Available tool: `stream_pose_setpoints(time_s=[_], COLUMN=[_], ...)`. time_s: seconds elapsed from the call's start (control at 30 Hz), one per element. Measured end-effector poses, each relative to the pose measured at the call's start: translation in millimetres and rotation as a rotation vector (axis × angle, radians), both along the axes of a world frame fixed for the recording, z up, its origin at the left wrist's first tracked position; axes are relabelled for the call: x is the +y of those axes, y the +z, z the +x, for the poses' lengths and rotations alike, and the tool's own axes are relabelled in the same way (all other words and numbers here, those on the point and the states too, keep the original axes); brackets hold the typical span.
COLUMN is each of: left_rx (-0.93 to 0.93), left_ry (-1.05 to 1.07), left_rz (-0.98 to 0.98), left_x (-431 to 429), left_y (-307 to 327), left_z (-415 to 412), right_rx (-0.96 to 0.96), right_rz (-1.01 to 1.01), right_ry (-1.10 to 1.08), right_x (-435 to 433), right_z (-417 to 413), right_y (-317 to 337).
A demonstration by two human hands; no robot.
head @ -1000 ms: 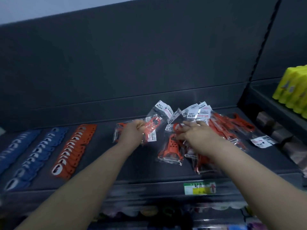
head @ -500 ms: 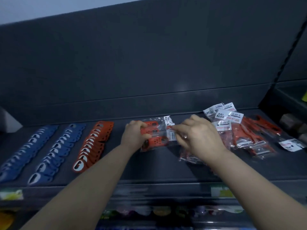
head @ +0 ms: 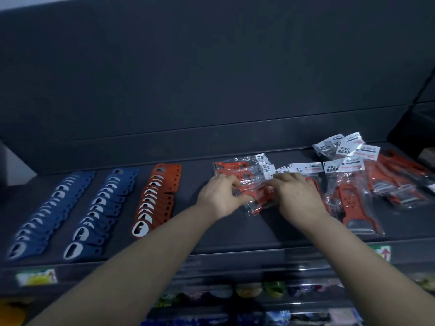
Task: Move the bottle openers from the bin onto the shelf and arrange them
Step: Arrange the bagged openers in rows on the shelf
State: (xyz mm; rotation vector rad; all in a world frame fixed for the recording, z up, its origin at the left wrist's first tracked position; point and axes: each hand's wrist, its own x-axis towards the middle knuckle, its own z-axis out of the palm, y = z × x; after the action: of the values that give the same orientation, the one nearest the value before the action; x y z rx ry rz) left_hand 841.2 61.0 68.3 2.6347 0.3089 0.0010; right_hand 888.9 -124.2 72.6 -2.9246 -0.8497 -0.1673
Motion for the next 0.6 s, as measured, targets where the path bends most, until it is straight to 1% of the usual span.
stream_pose_setpoints(time_s=[0.07, 0.1, 0.23, 0.33, 0.4, 0.5, 0.57, 0.6], left_rx=[0.034, 0.030, -0.029, 0.068, 0.139, 0.190, 0.200, 0.212], left_ry=[-0.061, -0.077, -0.153, -0.234, -0.219, -0.195, -0.178, -0.156], left_rz=[0.191, 0.245, 0.308, 0.389, 0.416, 0.468, 0.409, 0.328], left_x=[-12.2, -15.3, -12.4, -3.0, 2.4, 10.1, 14.6, 16.4], left_y=[-4.1, -6.0, -5.8, -1.4, 3.9, 9.5, 7.8, 5.7], left_z=[1.0, 2.0, -0.3, -5.2, -5.8, -4.0, -4.7, -5.7], right_rx=[0.019, 0.029, 0.008, -0.018, 0.006, 0.023, 0.034, 0.041], right_rz=[-0.021, -0.014, -0.005, -0.033, -0.028, -0.021, 0.008, 0.022], right_ry=[-0.024, -0.030, -0.005, 0.082, 0.122, 0.169, 0.177, 0.174], right_x=[-3.0, -3.8, -3.0, 4.2, 10.4, 21.4, 26.5, 27.5], right_z=[-3.5, -5.2, -14.4, -21.7, -24.6, -23.5, -21.0, -20.1], right_y=[-3.9, -6.2, -6.3, -8.0, -12.9, -18.4, -20.1, -21.7])
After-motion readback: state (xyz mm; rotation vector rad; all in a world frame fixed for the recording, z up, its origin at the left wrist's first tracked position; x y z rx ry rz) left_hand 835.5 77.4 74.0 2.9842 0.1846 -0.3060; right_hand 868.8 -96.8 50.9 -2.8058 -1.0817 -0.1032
